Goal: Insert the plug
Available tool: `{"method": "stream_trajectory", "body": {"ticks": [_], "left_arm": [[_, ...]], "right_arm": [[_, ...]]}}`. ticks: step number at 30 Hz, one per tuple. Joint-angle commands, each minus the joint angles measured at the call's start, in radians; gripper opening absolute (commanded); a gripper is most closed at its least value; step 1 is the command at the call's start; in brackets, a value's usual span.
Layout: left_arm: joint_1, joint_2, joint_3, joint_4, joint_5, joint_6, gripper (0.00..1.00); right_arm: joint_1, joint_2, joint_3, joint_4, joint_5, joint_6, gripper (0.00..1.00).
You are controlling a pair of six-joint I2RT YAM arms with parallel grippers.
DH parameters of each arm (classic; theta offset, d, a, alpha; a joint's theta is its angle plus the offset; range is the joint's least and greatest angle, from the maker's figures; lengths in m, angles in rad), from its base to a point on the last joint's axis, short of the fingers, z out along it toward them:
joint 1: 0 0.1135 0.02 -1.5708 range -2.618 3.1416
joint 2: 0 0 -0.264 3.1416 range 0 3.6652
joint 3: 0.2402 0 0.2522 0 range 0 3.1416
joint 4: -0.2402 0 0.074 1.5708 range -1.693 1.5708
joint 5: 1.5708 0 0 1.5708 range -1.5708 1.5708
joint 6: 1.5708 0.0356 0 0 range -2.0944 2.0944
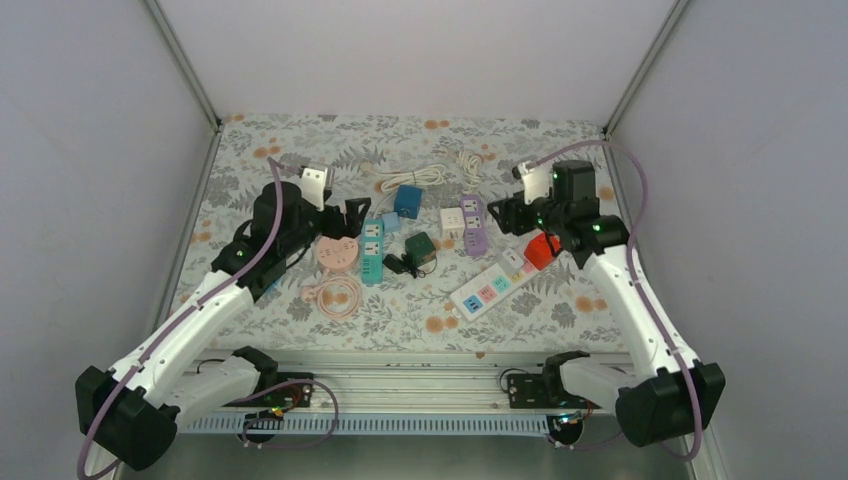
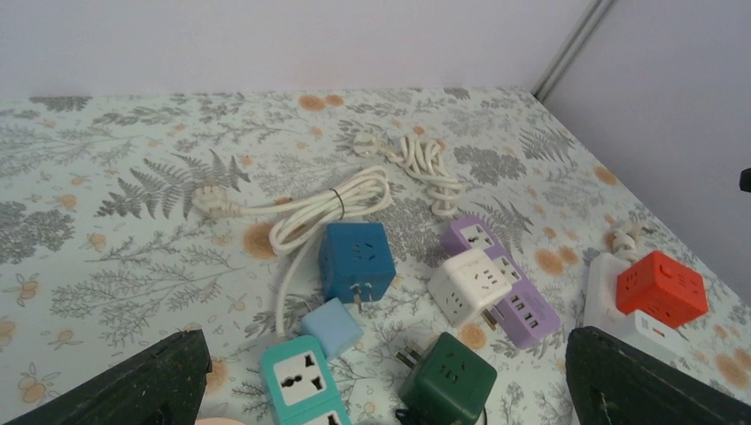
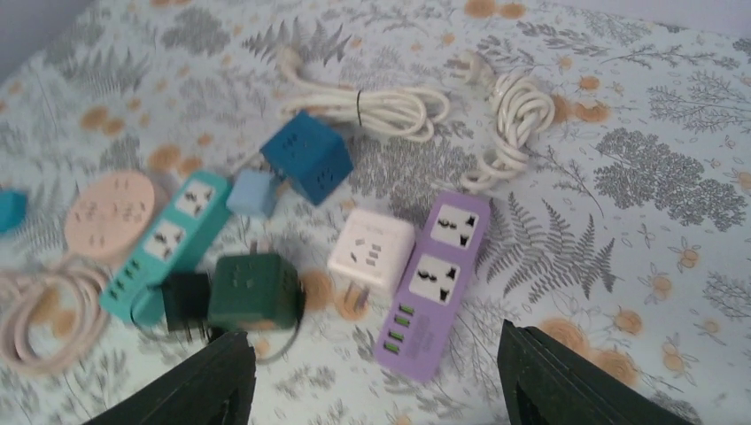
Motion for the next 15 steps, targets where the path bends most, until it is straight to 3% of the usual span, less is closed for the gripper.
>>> {"method": "stream_trajectory", "body": {"ticks": [1, 5, 12, 15], "left_arm": [[0.005, -0.028, -0.018, 0.067, -0.064, -0.037, 1.00], [0.005, -0.027, -0.018, 0.099, -0.099, -0.054, 1.00], [0.005, -0.016, -0.022, 0.140, -0.122, -0.098, 1.00], [0.005, -0.004, -0.025, 0.145, -0.109, -0.115, 1.00]], "right_arm": [[0.006, 0.095, 0.078, 0.067, 0.017, 0.245, 0.72], [0.021, 0.190, 0.064, 0.110, 0.113, 0.323, 0.71], [0.184, 0.427, 0.110, 0.123, 0.321, 0.432, 0.74], [0.227, 0.530, 0.137, 0.147, 0.337, 0.461, 0.80]]}}
